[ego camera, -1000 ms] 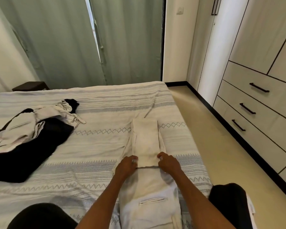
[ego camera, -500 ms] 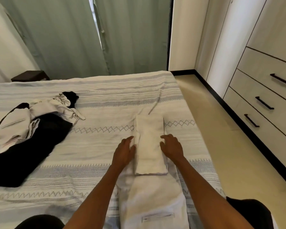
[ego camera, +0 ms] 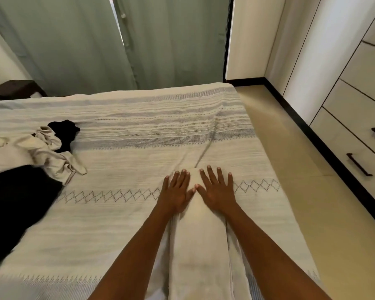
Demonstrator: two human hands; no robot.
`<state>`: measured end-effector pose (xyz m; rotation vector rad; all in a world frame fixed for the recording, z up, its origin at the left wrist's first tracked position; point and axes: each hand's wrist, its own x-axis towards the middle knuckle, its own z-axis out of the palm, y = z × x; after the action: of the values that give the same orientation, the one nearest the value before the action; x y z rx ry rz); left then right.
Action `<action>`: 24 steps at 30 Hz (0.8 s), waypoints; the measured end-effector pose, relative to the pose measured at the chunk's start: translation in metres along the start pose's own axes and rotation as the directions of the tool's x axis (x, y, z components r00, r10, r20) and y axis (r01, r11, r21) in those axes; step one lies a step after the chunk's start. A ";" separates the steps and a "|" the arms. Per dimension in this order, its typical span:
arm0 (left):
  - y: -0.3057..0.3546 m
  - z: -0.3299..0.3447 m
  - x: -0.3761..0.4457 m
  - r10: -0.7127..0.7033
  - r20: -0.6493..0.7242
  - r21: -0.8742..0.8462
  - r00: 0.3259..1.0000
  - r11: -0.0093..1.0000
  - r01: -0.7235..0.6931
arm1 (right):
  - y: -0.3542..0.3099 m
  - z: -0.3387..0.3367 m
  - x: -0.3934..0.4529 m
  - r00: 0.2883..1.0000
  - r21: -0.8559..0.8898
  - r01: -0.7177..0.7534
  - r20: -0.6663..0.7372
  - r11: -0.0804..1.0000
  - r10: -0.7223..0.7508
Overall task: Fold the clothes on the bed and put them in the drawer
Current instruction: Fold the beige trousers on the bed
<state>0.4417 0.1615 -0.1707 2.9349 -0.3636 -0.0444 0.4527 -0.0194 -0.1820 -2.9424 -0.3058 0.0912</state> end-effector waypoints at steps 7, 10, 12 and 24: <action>-0.002 0.008 0.001 -0.051 0.045 -0.132 0.998 0.990 0.057 | 0.008 0.004 0.013 0.998 0.075 -0.048 0.034 0.996 0.045; 0.000 0.000 -0.020 -0.040 0.045 -0.225 0.998 0.973 0.049 | -0.002 -0.007 -0.007 0.998 0.007 -0.043 -0.048 0.999 0.043; -0.004 -0.004 -0.047 -0.030 0.020 -0.305 0.999 0.952 0.035 | -0.020 -0.016 -0.034 0.992 0.028 -0.005 -0.122 1.000 0.008; -0.026 -0.041 -0.258 -0.277 -0.021 -0.523 0.961 0.822 0.225 | -0.086 0.010 -0.214 0.988 0.076 0.141 0.049 0.987 -0.145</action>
<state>0.1996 0.2571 -0.1339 2.4132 0.0566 -0.0300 0.2254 0.0200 -0.1671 -2.8393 -0.5097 0.1590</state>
